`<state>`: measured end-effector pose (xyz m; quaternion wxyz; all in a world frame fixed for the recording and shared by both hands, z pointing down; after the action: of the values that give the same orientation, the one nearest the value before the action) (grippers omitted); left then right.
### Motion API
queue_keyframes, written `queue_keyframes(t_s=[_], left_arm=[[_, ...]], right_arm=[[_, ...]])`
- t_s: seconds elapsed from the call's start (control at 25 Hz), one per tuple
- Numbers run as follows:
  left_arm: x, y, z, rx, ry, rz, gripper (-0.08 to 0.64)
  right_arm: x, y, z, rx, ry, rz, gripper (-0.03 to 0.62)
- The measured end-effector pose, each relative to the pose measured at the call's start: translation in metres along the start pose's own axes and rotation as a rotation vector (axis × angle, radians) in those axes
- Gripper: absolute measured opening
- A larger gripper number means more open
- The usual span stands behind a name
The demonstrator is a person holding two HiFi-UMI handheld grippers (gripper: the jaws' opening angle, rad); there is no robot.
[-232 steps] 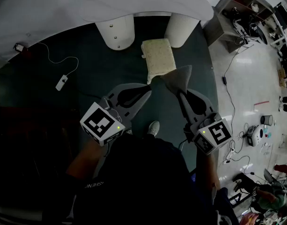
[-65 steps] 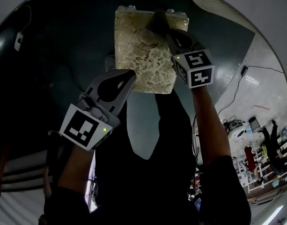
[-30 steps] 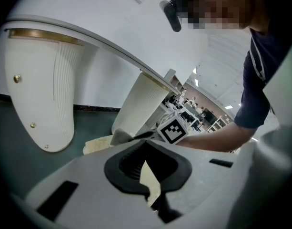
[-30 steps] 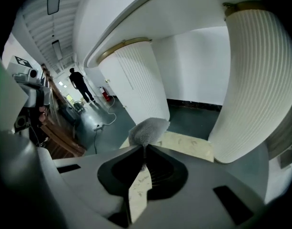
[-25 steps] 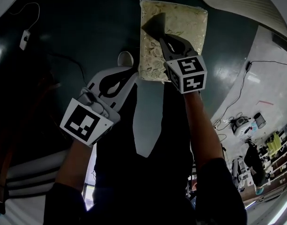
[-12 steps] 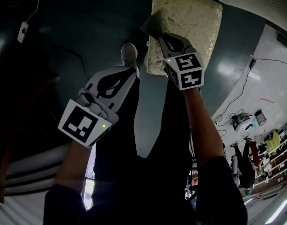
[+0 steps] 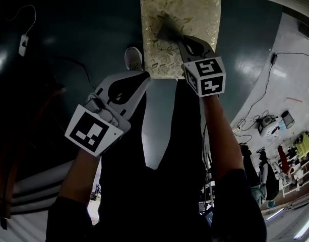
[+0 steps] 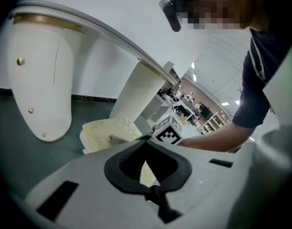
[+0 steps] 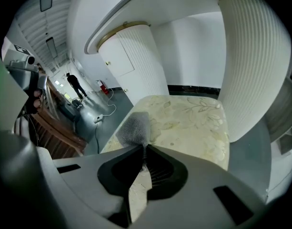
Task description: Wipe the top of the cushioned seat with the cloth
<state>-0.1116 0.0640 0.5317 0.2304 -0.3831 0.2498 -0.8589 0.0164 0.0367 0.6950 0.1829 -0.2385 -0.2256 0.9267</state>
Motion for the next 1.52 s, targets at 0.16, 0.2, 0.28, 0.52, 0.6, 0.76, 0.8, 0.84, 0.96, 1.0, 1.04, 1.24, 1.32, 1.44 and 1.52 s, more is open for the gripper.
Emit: queue_keyframes(t_s=[0.16,0.2,0.28,0.52,0.6,0.76,0.8,0.84,0.96,1.0,1.04,1.24,1.32,1.44,1.52], left_arm=[[-0.017,0.006,0.020,0.013,-0.022,0.018,0.008],[-0.021,0.008,0.025,0.017,-0.026,0.022,0.008],[-0.028,0.011,0.033,0.024,-0.034,0.027,0.008],[-0.042,0.017,0.053,0.039,-0.052,0.045,0.008],[-0.046,0.018,0.058,0.046,-0.057,0.050,0.008],[-0.053,0.024,0.064,0.045,-0.063,0.059,0.008],[-0.054,0.025,0.065,0.043,-0.065,0.060,0.008],[-0.055,0.025,0.065,0.042,-0.066,0.061,0.008],[-0.054,0.025,0.065,0.039,-0.065,0.060,0.008],[-0.054,0.024,0.064,0.038,-0.065,0.060,0.008],[-0.053,0.024,0.063,0.036,-0.064,0.062,0.008],[-0.048,0.023,0.044,0.016,-0.057,0.066,0.008],[-0.043,0.021,0.032,0.008,-0.051,0.066,0.008],[-0.033,0.015,0.012,-0.006,-0.036,0.061,0.008],[-0.027,0.010,-0.002,-0.017,-0.024,0.055,0.008]], right_arm=[[-0.025,-0.013,-0.017,-0.001,-0.022,0.017,0.040],[-0.030,-0.015,-0.020,-0.001,-0.027,0.022,0.039],[-0.041,-0.020,-0.028,-0.002,-0.039,0.032,0.038],[-0.070,-0.032,-0.046,-0.007,-0.074,0.064,0.038],[-0.079,-0.036,-0.051,-0.006,-0.086,0.075,0.039],[-0.091,-0.041,-0.061,-0.004,-0.112,0.092,0.039],[-0.094,-0.043,-0.063,-0.002,-0.119,0.096,0.039],[-0.097,-0.045,-0.065,0.000,-0.127,0.100,0.038],[-0.104,-0.051,-0.068,0.008,-0.149,0.112,0.039],[-0.105,-0.052,-0.069,0.009,-0.156,0.114,0.039],[-0.106,-0.052,-0.071,0.008,-0.162,0.115,0.039],[-0.088,-0.045,-0.077,-0.012,-0.173,0.092,0.040],[-0.072,-0.039,-0.076,-0.025,-0.166,0.081,0.039],[-0.042,-0.029,-0.070,-0.047,-0.148,0.062,0.039],[-0.018,-0.023,-0.062,-0.054,-0.125,0.042,0.039]])
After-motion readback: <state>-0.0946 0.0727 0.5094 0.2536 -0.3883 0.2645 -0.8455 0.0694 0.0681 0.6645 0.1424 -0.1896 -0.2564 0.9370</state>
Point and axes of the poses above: the fingertips, and each gripper's own axes: z forward along the fingers, x to its left, y out of its top, the point moved 4 cm from there along -z, backward along the fingers, and after that the axes turned 1 degree about -x, right-handed, at the moved point
